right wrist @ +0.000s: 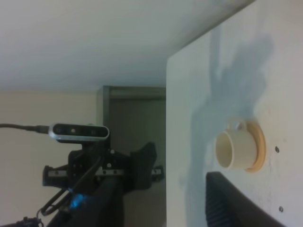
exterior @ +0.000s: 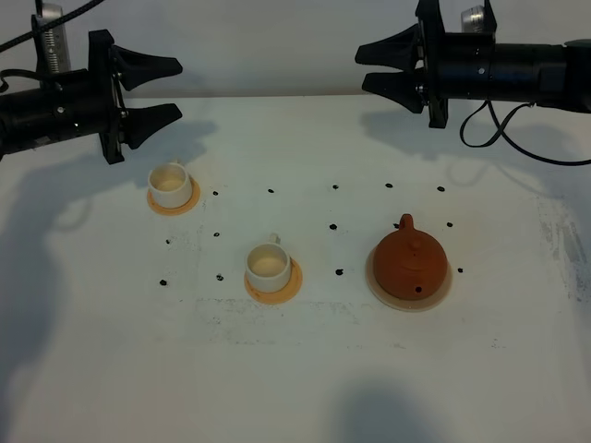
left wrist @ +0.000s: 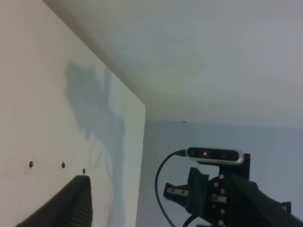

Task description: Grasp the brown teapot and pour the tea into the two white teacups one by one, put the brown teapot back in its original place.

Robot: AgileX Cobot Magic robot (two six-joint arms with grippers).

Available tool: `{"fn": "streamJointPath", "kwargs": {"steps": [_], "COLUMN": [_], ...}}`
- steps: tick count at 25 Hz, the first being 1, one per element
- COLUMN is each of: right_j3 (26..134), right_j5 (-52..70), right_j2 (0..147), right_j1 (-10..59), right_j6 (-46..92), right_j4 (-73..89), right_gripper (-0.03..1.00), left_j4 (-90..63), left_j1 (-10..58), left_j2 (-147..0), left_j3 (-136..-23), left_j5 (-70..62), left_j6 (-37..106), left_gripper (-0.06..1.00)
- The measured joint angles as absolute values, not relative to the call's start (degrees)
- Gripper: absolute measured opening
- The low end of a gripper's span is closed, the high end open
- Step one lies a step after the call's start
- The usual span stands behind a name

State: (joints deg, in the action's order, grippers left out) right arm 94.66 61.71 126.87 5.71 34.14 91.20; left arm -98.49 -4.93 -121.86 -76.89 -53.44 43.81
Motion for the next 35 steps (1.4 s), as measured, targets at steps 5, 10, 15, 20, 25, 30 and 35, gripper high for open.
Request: {"fn": "streamJointPath", "kwargs": {"steps": [5,10,15,20,25,30,35], "right_j3": [94.73,94.73,94.73,94.73,95.05,97.94,100.75], "right_j5": [61.40,61.35,61.28,60.82,61.82,65.88,63.65], "right_j2": [126.87,126.87,126.87,126.87,126.87,126.58,120.75], "right_j1": [5.71,5.71,5.71,5.71,5.71,5.71,5.71], "right_j6": [33.88,33.81,33.75,33.50,33.77,39.89,42.16], "right_j4": [90.73,90.73,90.73,90.67,90.31,89.67,79.72], "right_gripper": [0.42,0.43,0.49,0.57,0.58,0.57,0.53], "left_j4": [-98.49,-98.49,-98.49,-98.54,-98.32,-92.80,-79.65], "left_j1": [-4.87,-4.87,-4.87,-4.87,-4.87,-4.87,-4.87], "left_j2": [-121.86,-121.86,-121.86,-121.86,-121.86,-119.19,-110.19], "left_j3": [-76.89,-76.99,-76.99,-76.99,-77.48,-81.51,-85.08], "left_j5": [-53.44,-53.44,-53.44,-53.44,-56.15,-59.31,-56.65], "left_j6": [43.81,43.81,43.81,43.81,46.85,53.90,57.11], "left_gripper": [0.58,0.58,0.59,0.60,0.60,0.59,0.55]}}
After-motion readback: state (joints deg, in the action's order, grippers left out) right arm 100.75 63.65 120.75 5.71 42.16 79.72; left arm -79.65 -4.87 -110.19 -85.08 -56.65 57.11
